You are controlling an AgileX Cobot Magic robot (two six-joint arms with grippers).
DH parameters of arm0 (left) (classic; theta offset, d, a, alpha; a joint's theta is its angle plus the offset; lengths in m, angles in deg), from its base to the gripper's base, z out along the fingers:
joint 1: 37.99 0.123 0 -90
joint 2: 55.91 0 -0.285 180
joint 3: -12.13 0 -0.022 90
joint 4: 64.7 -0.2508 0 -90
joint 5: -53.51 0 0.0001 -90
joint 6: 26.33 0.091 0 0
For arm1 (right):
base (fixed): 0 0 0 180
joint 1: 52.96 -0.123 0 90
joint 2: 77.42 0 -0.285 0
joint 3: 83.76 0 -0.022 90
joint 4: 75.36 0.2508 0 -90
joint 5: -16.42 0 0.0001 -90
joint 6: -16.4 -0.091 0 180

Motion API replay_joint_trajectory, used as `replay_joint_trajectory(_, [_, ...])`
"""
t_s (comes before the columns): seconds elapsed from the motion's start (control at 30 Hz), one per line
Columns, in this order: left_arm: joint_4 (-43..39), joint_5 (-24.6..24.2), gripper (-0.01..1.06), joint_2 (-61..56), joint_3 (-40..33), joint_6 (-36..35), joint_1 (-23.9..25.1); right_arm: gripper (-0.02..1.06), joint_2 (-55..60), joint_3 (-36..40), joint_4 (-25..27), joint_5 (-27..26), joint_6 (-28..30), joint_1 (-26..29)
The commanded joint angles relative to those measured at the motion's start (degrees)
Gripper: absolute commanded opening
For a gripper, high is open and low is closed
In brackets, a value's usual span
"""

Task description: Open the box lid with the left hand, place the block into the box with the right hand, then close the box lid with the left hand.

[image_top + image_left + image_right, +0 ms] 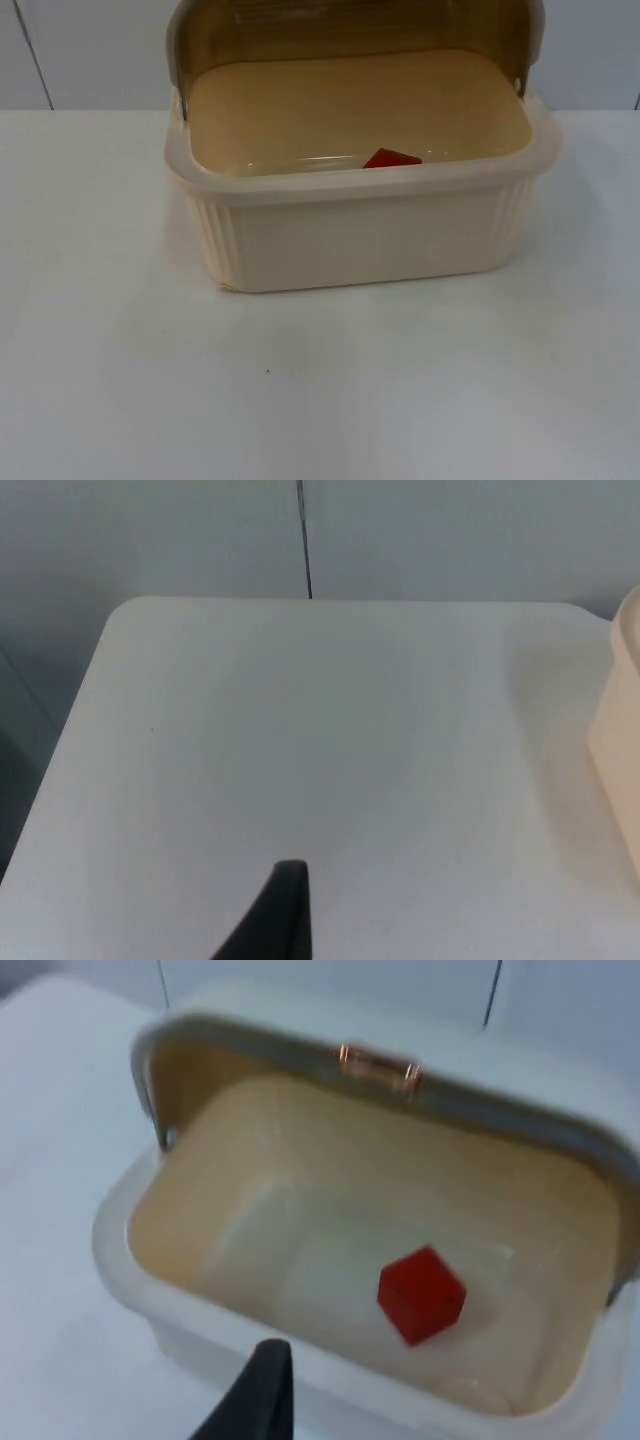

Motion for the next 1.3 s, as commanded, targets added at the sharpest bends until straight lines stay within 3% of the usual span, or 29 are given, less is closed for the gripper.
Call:
replay_joint_trajectory(0.0, [0.8, 0.75, 1.05, 0.0, -0.32, -0.58, -0.43, 1.05, -3.08, 0.17, -0.04, 0.33, -0.55, 1.28])
replay_joint_trajectory(0.1, [0.92, 0.75, 1.05, 0.0, -0.32, -0.58, -0.43, 1.05, -5.43, 0.17, -0.33, 1.43, -0.64, 4.73])
replay_joint_trajectory(0.43, [1.78, 0.86, 1.05, 0.0, -0.32, -0.58, -0.43, 1.05, -15.93, 0.17, -1.66, 4.57, 2.35, 27.42])
replay_joint_trajectory(0.53, [1.78, 0.86, 1.05, 0.0, -0.32, -0.58, -0.43, 1.05, -18.0, 0.17, -1.41, 4.68, 2.31, 31.43])
replay_joint_trajectory(0.97, [1.78, 1.36, 1.05, 0.0, -0.32, -0.93, -0.43, 1.05, -19.88, 0.29, -1.56, 6.78, 2.31, 32.48])
replay_joint_trajectory(1.27, [1.78, -0.88, 1.05, 0.0, -0.32, -2.3, -0.19, 1.05, -19.88, 0.29, -1.56, 6.75, 2.31, 32.48])
